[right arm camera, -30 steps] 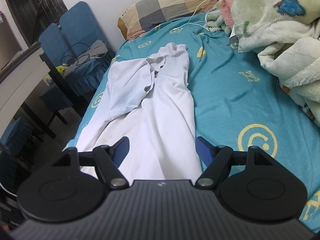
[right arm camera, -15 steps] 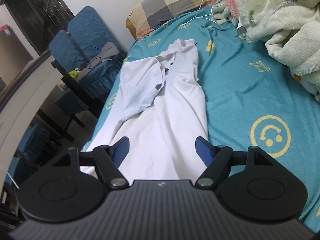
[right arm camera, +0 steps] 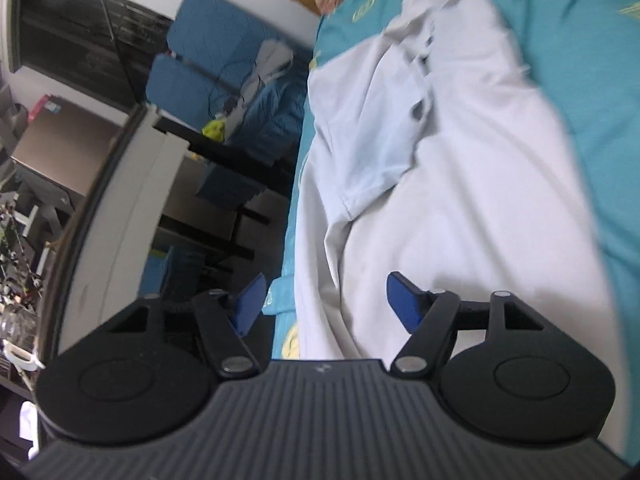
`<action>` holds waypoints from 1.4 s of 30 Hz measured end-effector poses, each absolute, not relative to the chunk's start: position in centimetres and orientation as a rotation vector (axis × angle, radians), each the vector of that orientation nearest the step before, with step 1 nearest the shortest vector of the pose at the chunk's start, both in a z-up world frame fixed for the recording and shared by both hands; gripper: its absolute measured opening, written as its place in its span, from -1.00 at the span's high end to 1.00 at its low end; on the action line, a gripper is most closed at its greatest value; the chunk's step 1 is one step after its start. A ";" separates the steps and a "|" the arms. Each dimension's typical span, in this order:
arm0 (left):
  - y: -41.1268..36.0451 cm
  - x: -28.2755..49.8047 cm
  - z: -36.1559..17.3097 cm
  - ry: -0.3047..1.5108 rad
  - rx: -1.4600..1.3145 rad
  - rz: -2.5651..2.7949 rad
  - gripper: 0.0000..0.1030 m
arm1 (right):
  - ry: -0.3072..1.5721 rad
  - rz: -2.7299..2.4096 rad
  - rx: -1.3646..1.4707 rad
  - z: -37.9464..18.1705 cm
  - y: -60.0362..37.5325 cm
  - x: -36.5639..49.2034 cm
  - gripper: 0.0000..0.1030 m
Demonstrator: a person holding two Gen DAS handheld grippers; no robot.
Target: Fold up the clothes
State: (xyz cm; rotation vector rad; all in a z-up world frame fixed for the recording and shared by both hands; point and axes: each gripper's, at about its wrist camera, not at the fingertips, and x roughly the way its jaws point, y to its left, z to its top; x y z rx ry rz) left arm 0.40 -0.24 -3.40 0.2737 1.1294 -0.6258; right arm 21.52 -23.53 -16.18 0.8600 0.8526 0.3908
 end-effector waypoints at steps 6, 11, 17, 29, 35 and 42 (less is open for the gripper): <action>-0.4 2.3 -8.6 1.155 0.177 -0.588 0.34 | 0.904 0.400 0.843 -19.7 -20.4 27.4 0.03; -0.5 3.8 -9.9 1.169 0.134 -0.614 0.22 | 0.872 0.409 0.768 -21.0 -19.3 29.8 0.67; 0.6 4.9 -11.1 1.216 -0.004 -0.609 0.25 | 0.748 0.370 0.605 -17.5 -20.2 28.7 0.89; 2.0 5.2 -10.2 1.158 -0.108 -0.580 0.07 | 0.728 0.259 0.484 -16.8 -23.0 29.2 0.85; 5.9 6.3 -8.5 1.023 -0.171 -0.366 -0.41 | 0.785 0.308 0.471 -14.2 -22.9 25.5 0.68; 8.5 7.2 -9.1 1.086 -0.323 -0.324 -0.47 | 0.837 0.260 0.425 -10.5 -26.0 15.0 -0.22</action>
